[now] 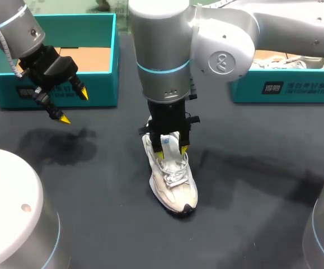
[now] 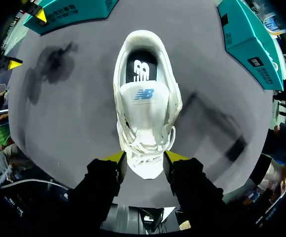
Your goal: Take the shoe out of the shoebox, open the shoe tongue, remove and reinsert the insole, then place the shoe into the shoebox
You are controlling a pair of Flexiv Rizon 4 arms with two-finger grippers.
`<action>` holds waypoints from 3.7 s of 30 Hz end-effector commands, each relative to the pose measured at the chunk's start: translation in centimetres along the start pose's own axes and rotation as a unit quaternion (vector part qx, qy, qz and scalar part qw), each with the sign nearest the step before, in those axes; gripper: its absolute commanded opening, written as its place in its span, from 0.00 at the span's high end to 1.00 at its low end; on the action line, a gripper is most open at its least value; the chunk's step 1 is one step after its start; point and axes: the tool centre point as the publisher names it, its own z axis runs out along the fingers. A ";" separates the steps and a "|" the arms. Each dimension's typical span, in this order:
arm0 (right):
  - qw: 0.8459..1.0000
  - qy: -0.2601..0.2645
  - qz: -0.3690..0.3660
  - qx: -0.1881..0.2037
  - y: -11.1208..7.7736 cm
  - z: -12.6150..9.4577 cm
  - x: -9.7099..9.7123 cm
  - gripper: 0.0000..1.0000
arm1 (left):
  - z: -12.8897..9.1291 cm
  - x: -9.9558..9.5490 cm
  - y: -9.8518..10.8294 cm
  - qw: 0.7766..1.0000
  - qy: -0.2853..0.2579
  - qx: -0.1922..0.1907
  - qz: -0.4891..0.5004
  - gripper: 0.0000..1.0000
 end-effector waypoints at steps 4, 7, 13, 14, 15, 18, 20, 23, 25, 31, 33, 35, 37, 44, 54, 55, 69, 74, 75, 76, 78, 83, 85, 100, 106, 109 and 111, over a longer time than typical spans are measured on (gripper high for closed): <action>1.000 -0.004 -0.025 -0.011 1.8 1.2 -0.4 0.67 | 0.0 0.1 0.0 1.000 -0.001 -0.001 0.000 0.00; 0.999 0.000 -0.034 -0.016 2.7 1.9 -0.7 0.66 | 0.0 0.1 0.0 1.000 -0.001 -0.001 0.000 0.00; 0.999 0.007 -0.051 -0.015 4.5 3.4 -1.2 0.65 | 0.0 0.1 0.0 1.000 -0.001 -0.001 0.000 0.00; 0.998 0.012 -0.052 -0.013 4.7 3.7 -1.3 0.65 | 0.0 0.1 0.0 1.000 -0.001 -0.001 0.000 0.00; 0.998 0.012 -0.052 -0.013 4.9 3.9 -1.3 0.65 | 0.0 0.1 0.0 1.000 -0.001 -0.001 0.000 0.00; 0.998 0.021 -0.060 -0.014 5.5 4.6 -1.3 0.65 | 0.0 0.1 0.0 1.000 -0.001 -0.001 0.000 0.00; 0.997 0.023 -0.066 -0.012 6.0 5.1 -1.0 0.66 | 0.0 0.1 0.0 1.000 -0.001 -0.001 0.000 0.00; 0.997 0.030 -0.075 -0.003 6.8 6.0 -0.9 0.65 | 0.0 0.1 0.0 1.000 -0.001 -0.001 0.000 0.00; 0.997 0.029 -0.075 -0.002 6.8 5.8 -0.9 0.65 | 0.0 0.1 0.0 1.000 -0.001 -0.001 0.000 0.00; 0.997 -0.002 -0.077 -0.019 5.7 3.1 -0.7 0.66 | 0.0 0.1 0.0 1.000 -0.001 -0.001 0.000 0.00; 0.997 -0.004 -0.080 -0.021 5.6 2.9 -0.6 0.66 | 0.0 0.1 0.0 1.000 -0.001 -0.001 0.000 0.00; 0.996 0.003 -0.086 -0.020 5.8 3.6 -0.6 0.66 | 0.0 0.1 0.0 1.000 -0.001 -0.001 0.000 0.00; 0.996 0.018 -0.088 -0.016 6.0 4.6 -0.7 0.66 | 0.0 0.1 0.0 1.000 -0.001 -0.001 0.000 0.00; 0.994 0.029 -0.101 -0.018 6.4 4.8 -1.2 0.65 | 0.0 0.1 0.0 1.000 -0.001 -0.001 0.000 0.00; 0.969 -0.023 -0.239 -0.049 6.5 -2.7 -2.5 0.65 | 0.0 0.1 0.0 1.000 -0.001 -0.001 0.000 0.00; 0.961 -0.024 -0.272 -0.050 6.7 -3.1 -2.6 0.64 | 0.0 0.1 0.0 1.000 -0.001 -0.001 0.000 0.00; 0.804 -0.035 -0.587 -0.090 9.7 -2.1 -3.1 0.00 | 0.0 0.1 0.0 1.000 -0.001 -0.001 0.000 0.00; 0.804 -0.035 -0.587 -0.090 9.7 -2.1 -3.1 0.00 | 0.0 0.1 0.0 1.000 -0.001 -0.001 0.000 0.00; 0.804 -0.035 -0.587 -0.090 9.7 -2.1 -3.1 0.00 | 0.0 0.1 0.0 1.000 -0.001 -0.001 0.000 0.00; 0.804 -0.035 -0.587 -0.090 9.7 -2.1 -3.1 0.00 | 0.0 0.1 0.0 1.000 -0.001 -0.001 0.000 0.00; 0.792 -0.054 -0.601 -0.092 9.9 -2.7 -2.7 0.00 | 0.0 0.1 0.0 1.000 -0.001 -0.001 0.000 0.00; 0.760 -0.105 -0.635 -0.095 10.8 -4.7 -2.0 0.00 | 0.0 0.1 0.0 1.000 -0.001 -0.001 0.000 0.00; 0.754 -0.109 -0.641 -0.096 11.3 -4.7 -1.8 0.00 | 0.0 0.1 0.0 1.000 -0.001 -0.001 0.000 0.00; 0.720 -0.085 -0.685 -0.078 16.2 0.0 -0.7 0.00 | 0.0 0.1 0.0 1.000 -0.001 -0.001 0.000 0.00; 0.716 -0.073 -0.691 -0.075 17.1 2.1 -0.9 0.00 | 0.0 0.1 0.0 1.000 -0.001 -0.001 0.000 0.00; 0.714 -0.073 -0.692 -0.076 17.2 3.0 -0.8 0.00 | 0.0 0.1 0.0 1.000 -0.001 -0.001 0.000 0.00; 0.713 -0.072 -0.693 -0.077 17.4 3.8 -0.8 0.00 | 0.0 0.1 0.0 1.000 -0.001 -0.001 0.000 0.00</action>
